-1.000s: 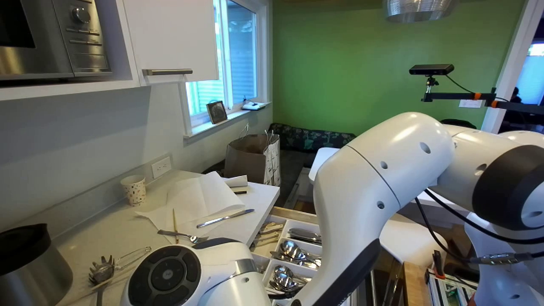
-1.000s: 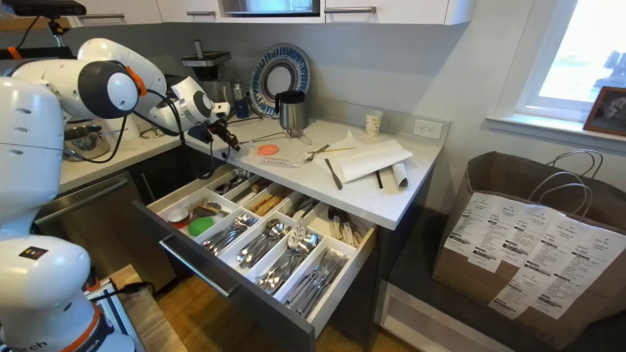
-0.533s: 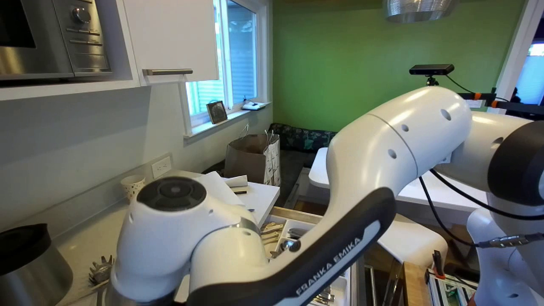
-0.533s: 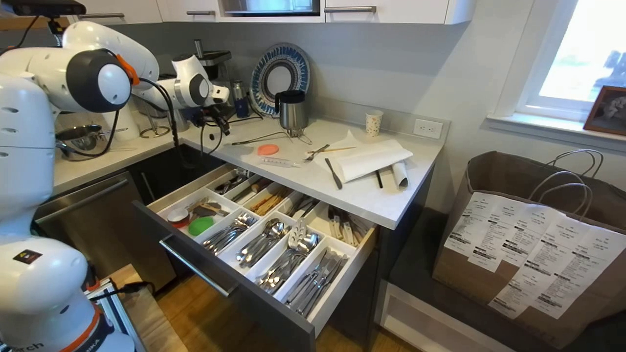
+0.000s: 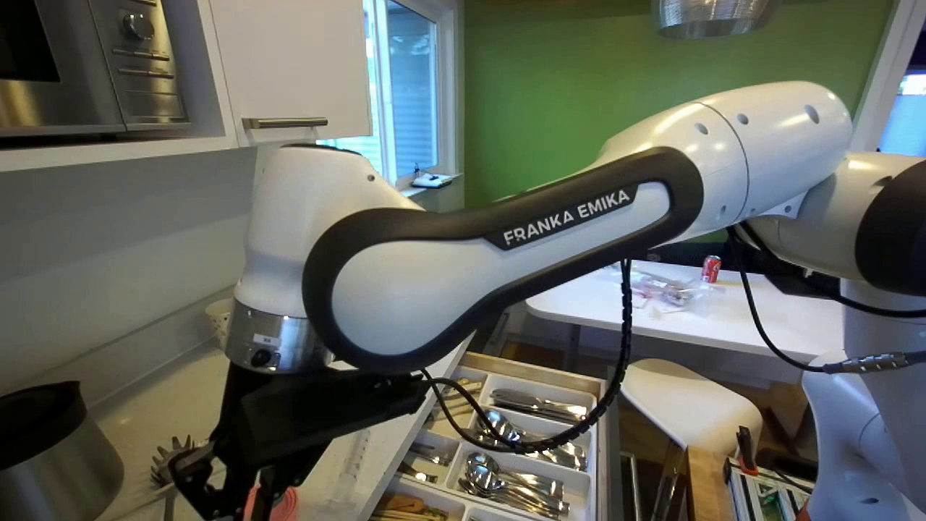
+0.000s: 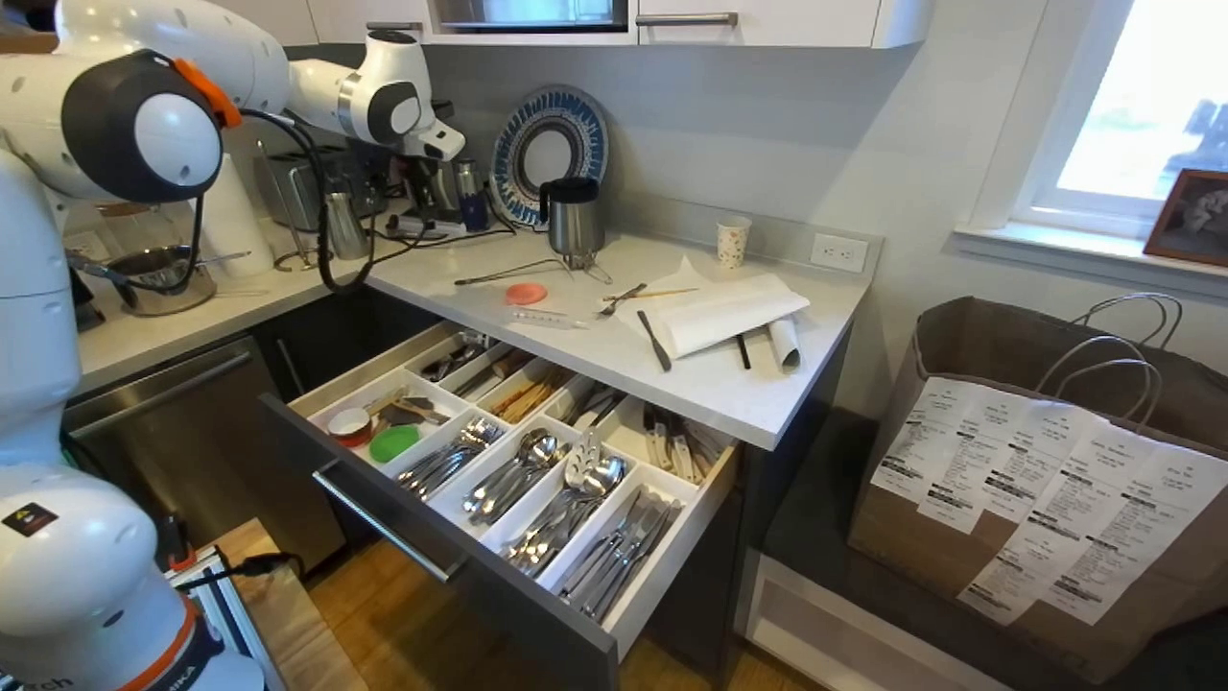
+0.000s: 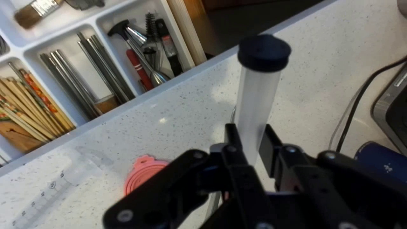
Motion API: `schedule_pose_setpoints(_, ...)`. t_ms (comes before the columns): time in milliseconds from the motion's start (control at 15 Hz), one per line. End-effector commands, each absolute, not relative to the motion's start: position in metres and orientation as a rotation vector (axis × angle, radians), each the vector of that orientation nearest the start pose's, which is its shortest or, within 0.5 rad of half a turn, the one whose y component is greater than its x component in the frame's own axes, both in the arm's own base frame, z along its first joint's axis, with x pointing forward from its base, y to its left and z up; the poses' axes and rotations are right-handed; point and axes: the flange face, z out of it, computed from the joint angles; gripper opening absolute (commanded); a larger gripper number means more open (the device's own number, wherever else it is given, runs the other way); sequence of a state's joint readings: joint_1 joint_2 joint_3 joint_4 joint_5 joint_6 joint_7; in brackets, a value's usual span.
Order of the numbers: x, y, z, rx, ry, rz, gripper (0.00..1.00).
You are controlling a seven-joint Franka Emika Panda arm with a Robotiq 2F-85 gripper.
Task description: Pick up the syringe on the left and place it standing on the kitchen counter
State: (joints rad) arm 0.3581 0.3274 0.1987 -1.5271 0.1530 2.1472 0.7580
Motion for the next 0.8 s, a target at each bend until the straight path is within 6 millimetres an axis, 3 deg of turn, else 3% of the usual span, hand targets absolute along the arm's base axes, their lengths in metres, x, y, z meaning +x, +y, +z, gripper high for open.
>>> schedule_pose_setpoints(0,0.590,0.352,0.508,-2.766,0.399,-0.165,0.21)
schedule_pose_setpoints(400,0.589,0.360,0.499,-2.770,0.387,-0.154,0.21)
schedule_pose_setpoints(467,0.592,0.359,0.504,-2.743,0.445,-0.106,0.05)
schedule_pose_setpoints(733,0.607,0.352,0.519,-2.638,0.601,0.101,0.05)
